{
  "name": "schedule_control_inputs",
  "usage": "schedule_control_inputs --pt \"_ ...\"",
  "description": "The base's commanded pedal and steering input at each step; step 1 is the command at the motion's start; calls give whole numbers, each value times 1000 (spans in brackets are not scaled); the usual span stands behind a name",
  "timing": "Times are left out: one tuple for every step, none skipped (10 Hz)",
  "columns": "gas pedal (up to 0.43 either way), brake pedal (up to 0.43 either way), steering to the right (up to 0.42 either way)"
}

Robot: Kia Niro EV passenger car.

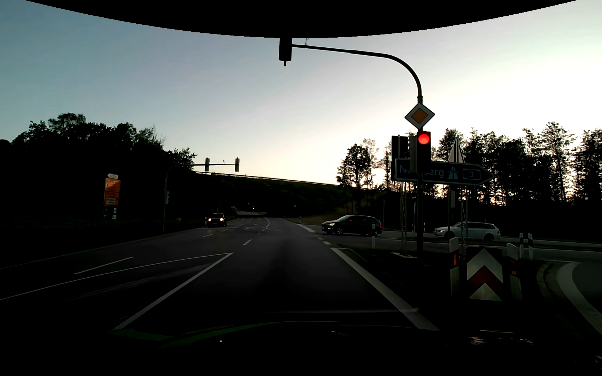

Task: Follow the waypoints while adhering to traffic rules and regulations

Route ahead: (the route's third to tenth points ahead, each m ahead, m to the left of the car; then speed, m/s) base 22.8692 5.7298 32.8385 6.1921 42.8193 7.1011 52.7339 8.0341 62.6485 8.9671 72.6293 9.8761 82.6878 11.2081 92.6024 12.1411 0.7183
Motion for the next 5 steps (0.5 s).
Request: schedule_control_inputs --pt "0 134 -11" --pt "0 140 -11" --pt "0 140 -11" --pt "0 146 -11" --pt "0 146 -11"
